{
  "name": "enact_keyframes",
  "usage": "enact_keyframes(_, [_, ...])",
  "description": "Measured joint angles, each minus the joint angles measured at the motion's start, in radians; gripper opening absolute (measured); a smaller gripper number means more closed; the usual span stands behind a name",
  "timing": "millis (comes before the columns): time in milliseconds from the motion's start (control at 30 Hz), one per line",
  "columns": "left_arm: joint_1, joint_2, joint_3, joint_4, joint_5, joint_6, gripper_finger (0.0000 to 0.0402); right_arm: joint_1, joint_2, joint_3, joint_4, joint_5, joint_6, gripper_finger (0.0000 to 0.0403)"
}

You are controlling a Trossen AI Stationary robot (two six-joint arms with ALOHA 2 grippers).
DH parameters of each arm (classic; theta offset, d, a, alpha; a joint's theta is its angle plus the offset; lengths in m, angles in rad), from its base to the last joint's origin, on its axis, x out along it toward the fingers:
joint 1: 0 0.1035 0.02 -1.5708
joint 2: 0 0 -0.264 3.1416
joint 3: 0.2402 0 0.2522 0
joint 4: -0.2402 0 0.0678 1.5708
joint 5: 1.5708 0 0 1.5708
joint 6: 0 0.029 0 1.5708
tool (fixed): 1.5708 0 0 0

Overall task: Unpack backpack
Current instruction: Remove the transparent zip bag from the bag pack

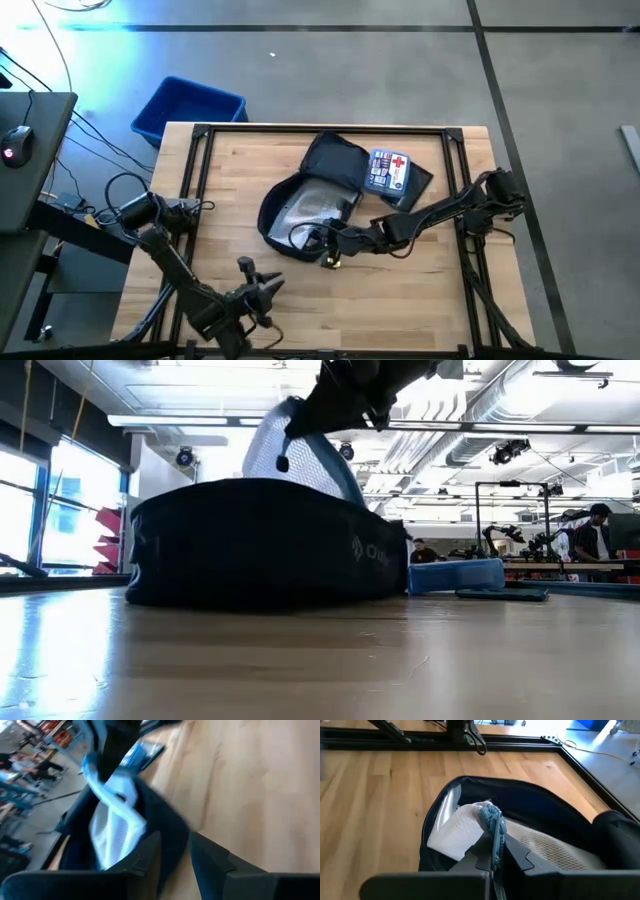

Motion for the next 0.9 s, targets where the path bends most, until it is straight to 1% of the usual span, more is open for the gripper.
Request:
enact_keyframes(167, [0.056, 0.0, -0.07, 0.009, -0.016, -0.026, 0.01, 0.0, 0.0, 0.0, 0.056, -0.022, -0.007, 0.0])
enact_keyframes(300, [0.089, 0.0, -0.129, 0.057, -0.011, -0.032, 0.0101, 0.004, 0.0, 0.0, 0.073, -0.035, -0.008, 0.0])
enact_keyframes(500, [0.131, 0.0, -0.213, 0.108, 0.075, -0.095, 0.0101, 0.009, 0.0, 0.0, 0.089, -0.039, -0.007, 0.0])
enact_keyframes(633, [0.144, 0.0, -0.274, 0.192, 0.127, -0.097, 0.0101, 0.008, 0.0, -0.001, 0.188, -0.035, -0.037, 0.0])
enact_keyframes(733, [0.15, 0.0, -0.308, 0.241, 0.165, -0.094, 0.0101, 0.008, 0.0, 0.024, 0.23, 0.01, -0.067, 0.0])
enact_keyframes(900, [0.15, 0.0, -0.341, 0.31, 0.185, -0.087, 0.0101, 0.009, -0.001, 0.084, 0.24, 0.162, -0.138, 0.0])
